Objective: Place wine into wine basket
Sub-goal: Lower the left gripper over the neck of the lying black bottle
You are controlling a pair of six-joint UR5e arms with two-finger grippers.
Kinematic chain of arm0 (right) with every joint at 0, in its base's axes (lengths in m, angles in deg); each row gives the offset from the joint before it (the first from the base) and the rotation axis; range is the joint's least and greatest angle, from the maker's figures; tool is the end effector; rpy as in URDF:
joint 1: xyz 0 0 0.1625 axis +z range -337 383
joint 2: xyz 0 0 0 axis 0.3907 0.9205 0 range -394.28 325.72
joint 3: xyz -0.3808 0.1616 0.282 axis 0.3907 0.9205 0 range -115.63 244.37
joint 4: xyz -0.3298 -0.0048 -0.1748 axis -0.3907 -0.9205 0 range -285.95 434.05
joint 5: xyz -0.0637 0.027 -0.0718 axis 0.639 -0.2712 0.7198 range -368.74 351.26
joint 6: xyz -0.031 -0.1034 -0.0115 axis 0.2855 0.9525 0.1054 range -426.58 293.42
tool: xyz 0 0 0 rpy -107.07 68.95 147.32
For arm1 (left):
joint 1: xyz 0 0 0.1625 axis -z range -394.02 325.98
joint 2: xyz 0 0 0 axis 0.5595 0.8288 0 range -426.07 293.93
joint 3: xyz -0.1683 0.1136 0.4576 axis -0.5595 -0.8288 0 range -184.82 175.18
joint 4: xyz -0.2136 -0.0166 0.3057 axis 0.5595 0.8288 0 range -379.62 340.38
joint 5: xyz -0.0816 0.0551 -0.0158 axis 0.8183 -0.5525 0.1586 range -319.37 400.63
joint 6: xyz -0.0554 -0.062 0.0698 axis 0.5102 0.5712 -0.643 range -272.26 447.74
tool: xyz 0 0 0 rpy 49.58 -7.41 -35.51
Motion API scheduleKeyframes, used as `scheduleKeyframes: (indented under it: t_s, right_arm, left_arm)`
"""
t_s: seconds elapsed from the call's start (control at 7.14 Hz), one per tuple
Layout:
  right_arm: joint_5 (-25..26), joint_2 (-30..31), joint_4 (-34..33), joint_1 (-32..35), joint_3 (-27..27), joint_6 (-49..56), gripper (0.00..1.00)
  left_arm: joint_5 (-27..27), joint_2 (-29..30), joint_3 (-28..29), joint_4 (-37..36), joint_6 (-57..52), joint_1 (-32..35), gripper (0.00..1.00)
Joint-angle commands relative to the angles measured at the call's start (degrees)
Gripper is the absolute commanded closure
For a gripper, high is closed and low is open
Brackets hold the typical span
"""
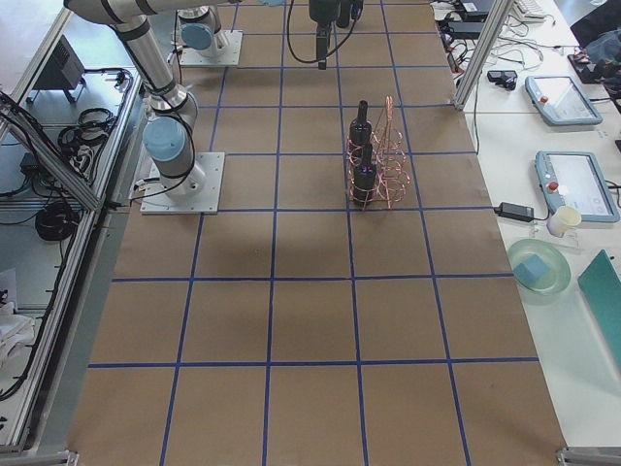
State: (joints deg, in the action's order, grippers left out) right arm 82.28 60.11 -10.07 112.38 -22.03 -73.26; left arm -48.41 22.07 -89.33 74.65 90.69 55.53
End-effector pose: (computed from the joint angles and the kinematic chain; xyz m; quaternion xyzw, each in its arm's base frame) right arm 0.1269 -0.4120 0.6053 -0.0639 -0.9977 0.0189 0.0079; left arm -0.1317 -0.4360 0.6045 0.0294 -0.9992 0.0266 0.0089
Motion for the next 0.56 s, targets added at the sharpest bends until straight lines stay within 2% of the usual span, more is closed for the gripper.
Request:
scheduleKeyframes:
  t_s: [0.0, 0.42]
  right_arm:
    - [-0.1, 0.1, 0.0, 0.0, 0.0, -0.1, 0.00]
    - [-0.1, 0.1, 0.0, 0.0, 0.0, -0.1, 0.00]
  left_arm:
    - [0.2, -0.2, -0.6, -0.6, -5.1, -0.9, 0.00]
    - [-0.3, -0.3, -0.5, -3.1, -8.3, -5.5, 0.00]
